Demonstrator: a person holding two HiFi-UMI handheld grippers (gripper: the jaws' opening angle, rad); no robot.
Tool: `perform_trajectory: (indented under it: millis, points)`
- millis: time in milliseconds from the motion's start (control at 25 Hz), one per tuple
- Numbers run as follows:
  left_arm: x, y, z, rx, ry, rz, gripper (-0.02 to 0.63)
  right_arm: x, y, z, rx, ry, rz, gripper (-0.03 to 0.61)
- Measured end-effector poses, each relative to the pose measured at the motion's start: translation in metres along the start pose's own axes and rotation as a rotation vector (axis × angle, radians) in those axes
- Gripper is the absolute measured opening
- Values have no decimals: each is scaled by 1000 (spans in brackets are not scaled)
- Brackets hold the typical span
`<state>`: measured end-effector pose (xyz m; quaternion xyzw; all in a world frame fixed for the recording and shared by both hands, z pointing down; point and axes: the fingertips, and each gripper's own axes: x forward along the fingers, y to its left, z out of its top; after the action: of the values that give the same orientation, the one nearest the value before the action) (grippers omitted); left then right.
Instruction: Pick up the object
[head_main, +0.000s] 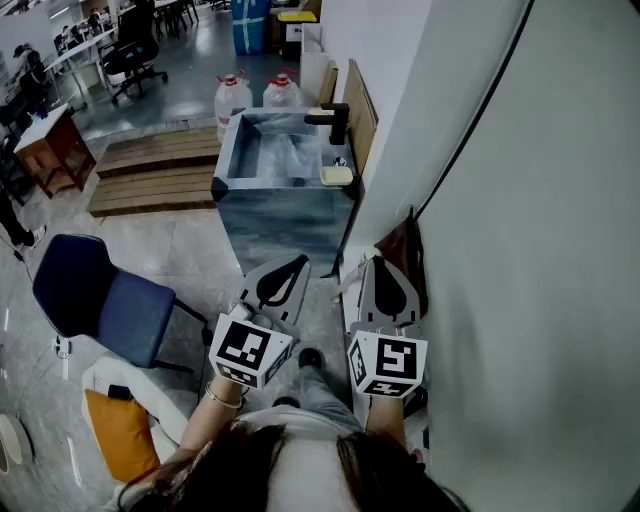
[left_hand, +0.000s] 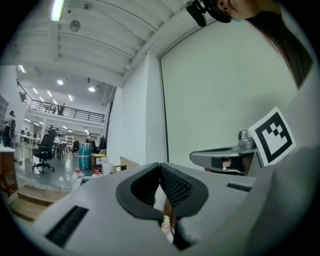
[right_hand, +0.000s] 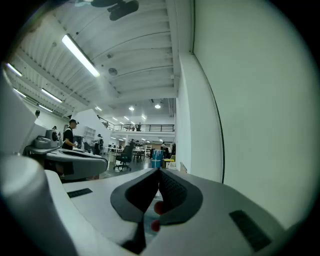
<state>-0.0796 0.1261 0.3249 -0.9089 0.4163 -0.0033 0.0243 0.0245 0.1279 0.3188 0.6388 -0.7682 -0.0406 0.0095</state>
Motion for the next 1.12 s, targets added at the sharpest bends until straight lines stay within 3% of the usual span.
perform_trajectory:
  millis: [360,1120]
  points:
    - [35,16,-5,-6,3,-7,8,34,-6,-10,-25,21,33,26]
    - [145,50,-14,-18,33,25,8,132,-69,-21,14,28,122,26]
